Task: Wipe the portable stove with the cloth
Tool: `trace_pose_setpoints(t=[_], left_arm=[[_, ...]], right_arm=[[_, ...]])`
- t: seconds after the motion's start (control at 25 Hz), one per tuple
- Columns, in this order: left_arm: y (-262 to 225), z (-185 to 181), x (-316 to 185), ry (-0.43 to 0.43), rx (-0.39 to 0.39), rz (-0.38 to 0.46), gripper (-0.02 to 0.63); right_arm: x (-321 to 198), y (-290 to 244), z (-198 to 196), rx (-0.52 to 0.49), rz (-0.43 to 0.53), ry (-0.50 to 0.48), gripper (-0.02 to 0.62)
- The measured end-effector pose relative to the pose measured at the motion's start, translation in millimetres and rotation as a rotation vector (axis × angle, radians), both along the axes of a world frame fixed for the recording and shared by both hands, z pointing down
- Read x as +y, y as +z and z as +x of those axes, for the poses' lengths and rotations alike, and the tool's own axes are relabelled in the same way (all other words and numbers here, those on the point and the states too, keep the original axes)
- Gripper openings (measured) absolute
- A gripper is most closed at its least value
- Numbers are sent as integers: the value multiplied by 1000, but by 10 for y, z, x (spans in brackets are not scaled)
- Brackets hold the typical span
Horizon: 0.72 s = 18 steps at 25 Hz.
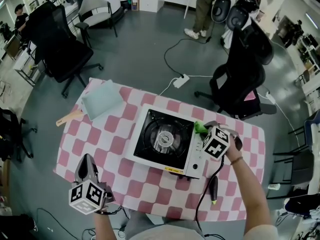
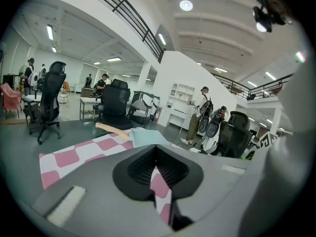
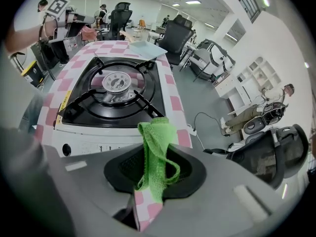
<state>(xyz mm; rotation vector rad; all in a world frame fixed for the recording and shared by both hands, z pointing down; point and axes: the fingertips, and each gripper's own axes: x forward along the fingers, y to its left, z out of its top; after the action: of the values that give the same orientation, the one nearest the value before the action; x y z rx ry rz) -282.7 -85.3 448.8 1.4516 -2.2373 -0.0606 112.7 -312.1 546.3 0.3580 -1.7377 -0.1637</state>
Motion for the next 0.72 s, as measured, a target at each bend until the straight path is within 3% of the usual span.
trace_pose_setpoints(t=[0.72], left_arm=[[53, 44, 284, 14, 26, -4, 0]], right_arm=[[498, 20, 5, 18, -1, -34, 86]])
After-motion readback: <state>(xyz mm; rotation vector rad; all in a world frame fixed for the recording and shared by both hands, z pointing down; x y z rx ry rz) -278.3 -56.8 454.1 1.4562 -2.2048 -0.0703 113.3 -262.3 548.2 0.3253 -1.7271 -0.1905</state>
